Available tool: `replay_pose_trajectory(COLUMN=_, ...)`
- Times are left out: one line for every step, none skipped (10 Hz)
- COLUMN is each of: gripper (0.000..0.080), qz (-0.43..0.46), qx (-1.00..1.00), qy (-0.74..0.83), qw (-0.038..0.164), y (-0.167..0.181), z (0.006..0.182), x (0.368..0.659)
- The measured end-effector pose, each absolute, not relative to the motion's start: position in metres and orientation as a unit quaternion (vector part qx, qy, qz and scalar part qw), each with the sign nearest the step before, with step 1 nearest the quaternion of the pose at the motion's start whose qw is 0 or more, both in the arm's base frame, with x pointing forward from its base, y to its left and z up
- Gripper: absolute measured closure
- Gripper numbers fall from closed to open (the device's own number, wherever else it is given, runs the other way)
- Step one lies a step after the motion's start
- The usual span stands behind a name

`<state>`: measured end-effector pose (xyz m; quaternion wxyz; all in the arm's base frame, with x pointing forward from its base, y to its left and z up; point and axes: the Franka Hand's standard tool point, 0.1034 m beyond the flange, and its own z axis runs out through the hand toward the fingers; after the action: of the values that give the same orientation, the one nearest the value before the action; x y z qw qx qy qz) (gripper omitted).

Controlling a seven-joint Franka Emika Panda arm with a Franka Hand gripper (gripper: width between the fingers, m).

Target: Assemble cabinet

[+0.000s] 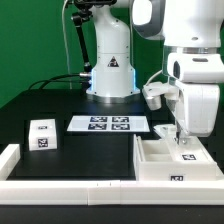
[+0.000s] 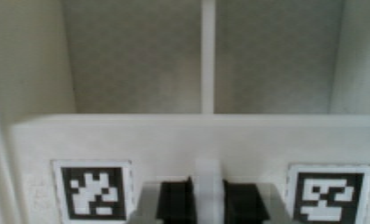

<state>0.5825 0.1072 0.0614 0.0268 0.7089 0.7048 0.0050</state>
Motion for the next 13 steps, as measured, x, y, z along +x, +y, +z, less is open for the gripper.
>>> replay_pose_trajectory(gripper=0.0731, qz=0.000, qx=0.709, qy=0.705, qw=0.025, y=0.107, z=0.062, x=0.582)
replay_pose_trajectory(gripper=0.0731, qz=0.001, qx=0.710, qy=0.704, qw=0.026, y=0.107, z=0.062, x=0.582)
replay_pose_trajectory(gripper=0.0731, qz=0.001, qx=0.712, qy=0.702, qw=0.026, y=0.108, z=0.062, x=0.581)
replay_pose_trajectory(gripper=0.0731, qz=0.001, qx=0.715, qy=0.699, qw=0.026, y=0.109, z=0.063, x=0.580)
replay_pose_trajectory(gripper=0.0508, qz=0.002, qx=0.716, qy=0.698, qw=0.027, y=0.108, z=0.064, x=0.580)
replay_pose_trajectory(gripper=0.0372, qz=0.003, qx=0.716, qy=0.698, qw=0.028, y=0.107, z=0.066, x=0.580)
replay_pose_trajectory(gripper=0.0372, qz=0.003, qx=0.716, qy=0.698, qw=0.030, y=0.106, z=0.068, x=0.578)
replay_pose_trajectory(gripper=0.0190, qz=0.009, qx=0.714, qy=0.699, qw=0.034, y=0.107, z=0.073, x=0.573)
replay_pose_trajectory(gripper=0.0056, qz=0.016, qx=0.712, qy=0.701, qw=0.038, y=0.107, z=0.080, x=0.565)
replay_pose_trajectory(gripper=0.0056, qz=0.020, qx=0.710, qy=0.703, qw=0.041, y=0.109, z=0.085, x=0.557)
replay_pose_trajectory(gripper=0.0012, qz=0.027, qx=0.706, qy=0.706, qw=0.045, y=0.114, z=0.093, x=0.544)
replay_pose_trajectory(gripper=0.0012, qz=0.029, qx=0.700, qy=0.712, qw=0.049, y=0.115, z=0.100, x=0.531)
replay_pose_trajectory(gripper=0.0002, qz=0.037, qx=0.691, qy=0.720, qw=0.052, y=0.117, z=0.103, x=0.522)
